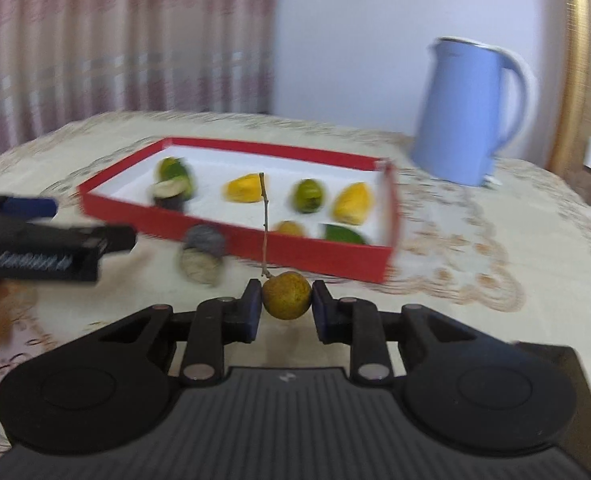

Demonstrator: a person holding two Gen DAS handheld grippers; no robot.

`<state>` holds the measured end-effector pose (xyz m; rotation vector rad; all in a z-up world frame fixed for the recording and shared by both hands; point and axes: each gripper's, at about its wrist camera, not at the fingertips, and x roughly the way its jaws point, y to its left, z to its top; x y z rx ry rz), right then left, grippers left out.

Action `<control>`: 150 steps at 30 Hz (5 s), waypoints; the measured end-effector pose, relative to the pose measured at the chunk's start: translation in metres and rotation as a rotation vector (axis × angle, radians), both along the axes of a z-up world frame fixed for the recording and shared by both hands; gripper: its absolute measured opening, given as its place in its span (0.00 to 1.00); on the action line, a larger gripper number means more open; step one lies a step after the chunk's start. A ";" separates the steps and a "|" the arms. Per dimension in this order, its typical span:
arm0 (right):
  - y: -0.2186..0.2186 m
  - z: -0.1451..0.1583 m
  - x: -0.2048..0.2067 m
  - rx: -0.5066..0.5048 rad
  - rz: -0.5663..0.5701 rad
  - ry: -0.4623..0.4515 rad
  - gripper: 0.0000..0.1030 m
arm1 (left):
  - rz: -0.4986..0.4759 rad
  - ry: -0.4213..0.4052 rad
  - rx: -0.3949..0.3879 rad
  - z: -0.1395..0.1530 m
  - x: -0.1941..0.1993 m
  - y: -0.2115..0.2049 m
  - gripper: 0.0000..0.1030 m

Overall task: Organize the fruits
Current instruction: 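Grasp the small brown fruit with the right tool while the left tool grasps a cut eggplant piece, then carry the eggplant piece into the tray and open the left tool while the right tool holds the brown fruit, then withdraw the left tool while the right tool carries the brown fruit over the tray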

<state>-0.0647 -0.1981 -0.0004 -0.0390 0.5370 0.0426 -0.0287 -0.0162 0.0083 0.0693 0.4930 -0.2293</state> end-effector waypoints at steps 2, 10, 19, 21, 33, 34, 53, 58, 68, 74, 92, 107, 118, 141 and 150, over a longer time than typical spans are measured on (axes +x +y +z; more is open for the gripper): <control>-0.010 -0.003 -0.001 0.029 -0.021 0.012 0.24 | -0.005 -0.018 0.039 0.001 0.000 -0.015 1.00; -0.021 -0.013 -0.011 0.062 -0.040 0.012 0.24 | -0.061 0.019 0.093 0.000 0.009 -0.051 1.00; -0.028 -0.012 -0.013 0.102 -0.042 0.009 0.25 | -0.031 0.191 0.070 -0.010 0.038 -0.073 0.36; -0.029 -0.013 -0.013 0.105 -0.041 0.009 0.25 | -0.016 0.186 0.068 -0.010 0.037 -0.074 0.36; -0.015 -0.009 -0.015 0.118 0.018 -0.002 0.25 | -0.005 0.031 0.045 0.028 0.011 -0.030 0.31; -0.012 -0.007 -0.016 0.116 0.025 -0.005 0.25 | 0.004 0.019 0.038 0.032 0.013 -0.026 0.31; 0.018 0.004 -0.022 0.110 0.108 -0.022 0.25 | 0.051 -0.013 0.055 0.046 0.044 -0.010 0.31; 0.019 0.004 -0.023 0.110 0.113 -0.020 0.25 | 0.062 -0.012 0.071 0.048 0.062 -0.013 0.31; 0.017 0.002 -0.020 0.115 0.115 -0.015 0.25 | 0.080 0.011 0.107 0.047 0.097 -0.021 0.31; 0.016 0.003 -0.020 0.118 0.115 -0.013 0.25 | 0.083 0.010 0.144 0.045 0.111 -0.031 0.31; 0.016 0.002 -0.020 0.122 0.106 -0.012 0.24 | 0.083 0.048 0.164 0.036 0.144 -0.048 0.31; 0.015 0.002 -0.020 0.126 0.101 -0.006 0.24 | 0.092 0.088 0.176 0.024 0.166 -0.055 0.31; 0.016 0.002 -0.020 0.126 0.100 -0.003 0.24 | 0.089 0.084 0.173 0.025 0.163 -0.056 0.33; 0.021 0.007 -0.019 0.115 0.108 -0.016 0.25 | 0.231 -0.044 0.095 0.026 0.060 0.007 0.82; 0.022 0.017 -0.001 0.109 0.106 -0.034 0.25 | 0.291 -0.041 0.018 0.014 0.051 0.042 0.83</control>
